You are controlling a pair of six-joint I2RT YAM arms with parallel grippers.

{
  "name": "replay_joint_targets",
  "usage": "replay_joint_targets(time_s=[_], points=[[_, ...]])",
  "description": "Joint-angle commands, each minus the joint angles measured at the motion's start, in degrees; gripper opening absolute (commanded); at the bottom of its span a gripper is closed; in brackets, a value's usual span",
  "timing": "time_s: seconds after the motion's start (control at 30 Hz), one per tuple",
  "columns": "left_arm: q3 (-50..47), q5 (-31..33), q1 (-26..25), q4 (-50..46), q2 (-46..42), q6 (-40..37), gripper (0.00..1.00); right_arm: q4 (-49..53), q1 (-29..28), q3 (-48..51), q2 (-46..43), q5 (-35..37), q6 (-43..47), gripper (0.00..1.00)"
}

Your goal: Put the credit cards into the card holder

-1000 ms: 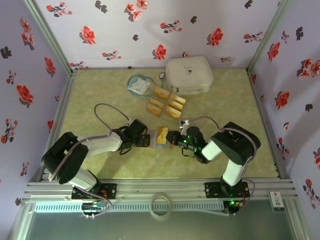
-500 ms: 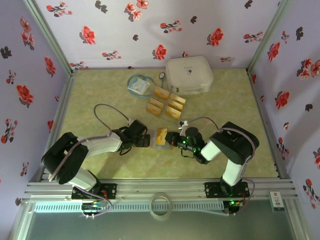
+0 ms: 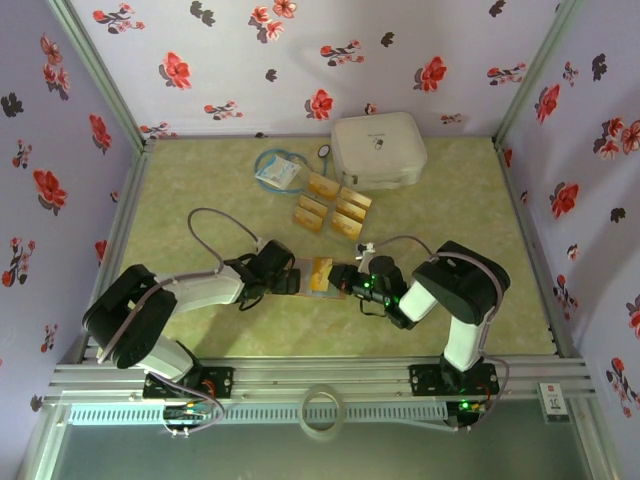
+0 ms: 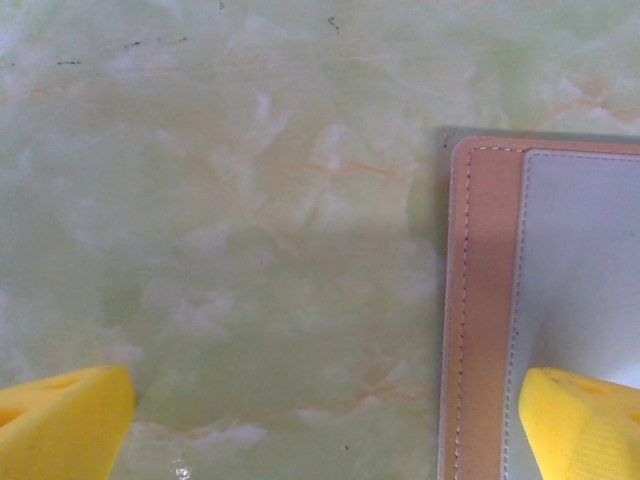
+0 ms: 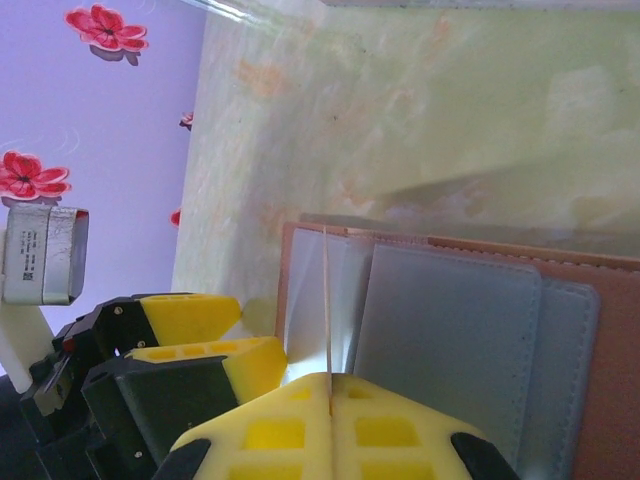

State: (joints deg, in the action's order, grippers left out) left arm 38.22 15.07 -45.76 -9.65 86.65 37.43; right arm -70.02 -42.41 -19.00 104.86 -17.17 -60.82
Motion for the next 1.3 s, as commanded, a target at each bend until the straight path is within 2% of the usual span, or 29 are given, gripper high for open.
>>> replay_joint_targets(time_s=[0.0, 0.4, 1.27], points=[[-2.36, -1.65, -0.39, -4.32, 1.14, 2.24, 1.0, -3.56, -0.56, -0.51, 1.31, 0.42, -1.65, 0.0], [-2.54, -1.69, -0.39, -4.06, 1.41, 2.12, 1.0, -5.66, -1.0, 0.32, 2.97, 1.52, -3.29, 0.0], [-2.16, -1.68, -0.39, -3.87, 1.92, 2.01, 1.0, 0.56, -2.39, 1.23, 2.28, 4.12, -5.54, 0.0]])
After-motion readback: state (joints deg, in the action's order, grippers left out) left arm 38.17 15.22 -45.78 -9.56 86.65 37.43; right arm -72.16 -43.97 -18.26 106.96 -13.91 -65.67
